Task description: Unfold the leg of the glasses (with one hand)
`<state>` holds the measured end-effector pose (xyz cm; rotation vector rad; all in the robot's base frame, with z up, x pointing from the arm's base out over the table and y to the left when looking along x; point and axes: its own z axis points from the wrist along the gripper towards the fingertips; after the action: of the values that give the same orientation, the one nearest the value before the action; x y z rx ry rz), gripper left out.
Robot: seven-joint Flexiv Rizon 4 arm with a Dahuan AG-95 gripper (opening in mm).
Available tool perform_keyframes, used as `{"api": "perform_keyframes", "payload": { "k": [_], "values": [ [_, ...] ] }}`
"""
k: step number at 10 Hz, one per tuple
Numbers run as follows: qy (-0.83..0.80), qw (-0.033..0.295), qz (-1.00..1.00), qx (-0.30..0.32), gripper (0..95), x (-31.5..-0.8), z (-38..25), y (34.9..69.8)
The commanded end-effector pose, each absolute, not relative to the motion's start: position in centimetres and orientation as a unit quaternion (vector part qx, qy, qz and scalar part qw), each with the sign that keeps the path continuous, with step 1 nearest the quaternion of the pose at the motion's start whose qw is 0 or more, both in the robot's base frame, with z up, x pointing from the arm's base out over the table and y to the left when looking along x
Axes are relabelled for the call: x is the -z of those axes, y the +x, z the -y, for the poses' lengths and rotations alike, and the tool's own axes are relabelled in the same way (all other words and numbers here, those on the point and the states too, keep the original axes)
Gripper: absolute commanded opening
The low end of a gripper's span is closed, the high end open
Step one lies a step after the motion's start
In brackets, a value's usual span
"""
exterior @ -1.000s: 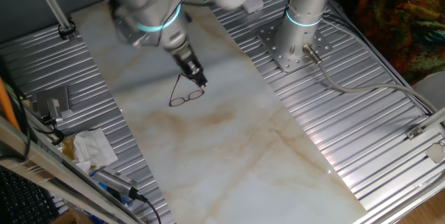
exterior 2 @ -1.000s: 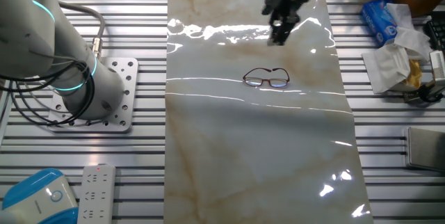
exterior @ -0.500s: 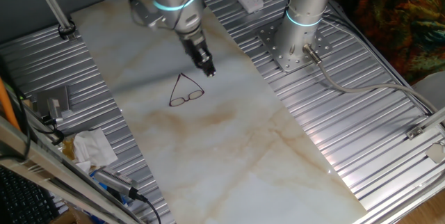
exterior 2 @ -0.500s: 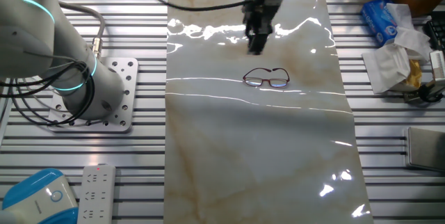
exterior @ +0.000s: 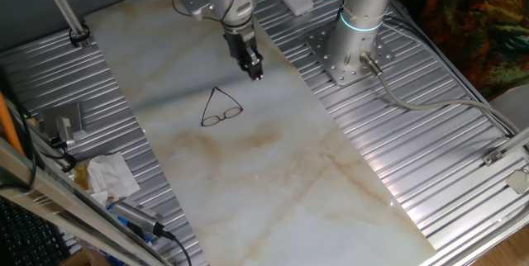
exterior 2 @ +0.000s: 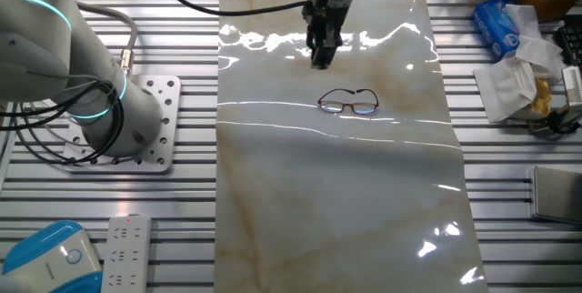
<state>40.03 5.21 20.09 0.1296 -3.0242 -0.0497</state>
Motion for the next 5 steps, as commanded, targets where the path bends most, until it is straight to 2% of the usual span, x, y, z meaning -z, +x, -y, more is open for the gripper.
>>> {"api": "perform_keyframes", "payload": {
  "k": [1,2,5],
  "values": [
    [0.038,0.047,0.998,0.015,38.0,-20.01,-4.90,39.22],
    [0.036,0.044,0.998,0.014,19.0,-19.95,-4.83,39.07],
    [0.018,0.042,0.999,0.010,19.0,-19.85,-4.51,38.35]
  ]
}}
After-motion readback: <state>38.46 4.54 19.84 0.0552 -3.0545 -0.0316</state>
